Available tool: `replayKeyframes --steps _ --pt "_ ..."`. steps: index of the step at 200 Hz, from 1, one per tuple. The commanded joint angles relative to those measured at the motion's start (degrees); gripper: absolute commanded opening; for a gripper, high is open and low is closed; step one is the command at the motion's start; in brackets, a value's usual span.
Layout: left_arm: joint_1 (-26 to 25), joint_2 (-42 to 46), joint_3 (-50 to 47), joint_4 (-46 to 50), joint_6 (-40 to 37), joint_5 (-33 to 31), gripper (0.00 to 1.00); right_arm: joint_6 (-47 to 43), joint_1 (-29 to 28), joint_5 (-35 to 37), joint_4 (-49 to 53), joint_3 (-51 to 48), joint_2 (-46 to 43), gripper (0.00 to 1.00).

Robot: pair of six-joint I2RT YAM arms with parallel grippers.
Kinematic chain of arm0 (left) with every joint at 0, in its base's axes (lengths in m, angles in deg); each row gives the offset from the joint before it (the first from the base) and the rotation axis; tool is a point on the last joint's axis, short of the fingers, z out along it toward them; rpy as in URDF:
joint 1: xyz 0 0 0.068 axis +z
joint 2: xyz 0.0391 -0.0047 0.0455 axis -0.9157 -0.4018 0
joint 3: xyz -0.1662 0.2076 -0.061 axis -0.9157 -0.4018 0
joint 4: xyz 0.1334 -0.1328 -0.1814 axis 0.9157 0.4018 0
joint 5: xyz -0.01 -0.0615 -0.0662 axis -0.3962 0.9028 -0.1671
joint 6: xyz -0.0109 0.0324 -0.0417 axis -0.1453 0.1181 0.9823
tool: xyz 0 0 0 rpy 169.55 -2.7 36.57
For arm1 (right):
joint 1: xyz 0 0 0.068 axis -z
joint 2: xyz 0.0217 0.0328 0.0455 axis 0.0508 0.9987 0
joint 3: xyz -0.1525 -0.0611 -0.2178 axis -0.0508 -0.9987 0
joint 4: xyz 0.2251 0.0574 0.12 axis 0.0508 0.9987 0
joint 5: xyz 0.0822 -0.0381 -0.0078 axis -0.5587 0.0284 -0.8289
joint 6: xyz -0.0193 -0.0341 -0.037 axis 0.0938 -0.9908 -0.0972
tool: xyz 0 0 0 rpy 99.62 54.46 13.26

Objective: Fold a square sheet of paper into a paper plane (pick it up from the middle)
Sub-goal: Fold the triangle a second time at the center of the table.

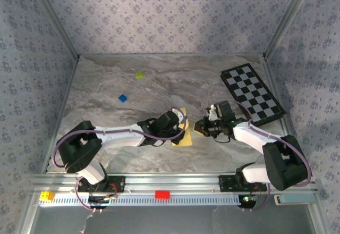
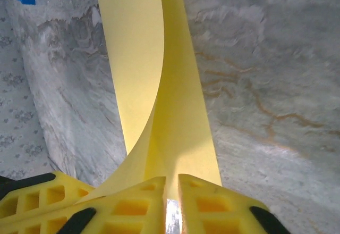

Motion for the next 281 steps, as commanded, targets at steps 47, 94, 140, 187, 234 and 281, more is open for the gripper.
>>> replayKeyframes --steps 47,94,140,187,234,281 --pt "0.2 0.5 -0.2 -1.3 2.5 0.9 0.0 3.9 -5.7 0.2 -5.0 -2.2 2.7 0.02" --pt "0.2 0.4 0.0 0.0 2.7 0.3 0.0 2.4 -8.0 0.0 -3.9 -0.3 6.4 0.02" --pt "0.2 -0.2 -0.4 -0.3 4.5 -0.7 0.0 -5.1 -7.1 7.8 5.8 0.6 9.9 0.02" --pt "0.2 -0.9 -2.2 -4.1 8.2 -1.1 0.0 -7.7 -5.5 7.2 6.6 1.8 9.6 0.03" --pt "0.2 -1.6 -3.3 -7.1 10.5 -1.7 0.0 -5.6 -6.4 1.9 2.7 3.1 7.5 0.07" --pt "0.2 -1.7 -3.7 -6.9 10.6 -2.4 0.0 -2.8 -7.0 -0.1 -2.1 3.7 9.9 0.08"
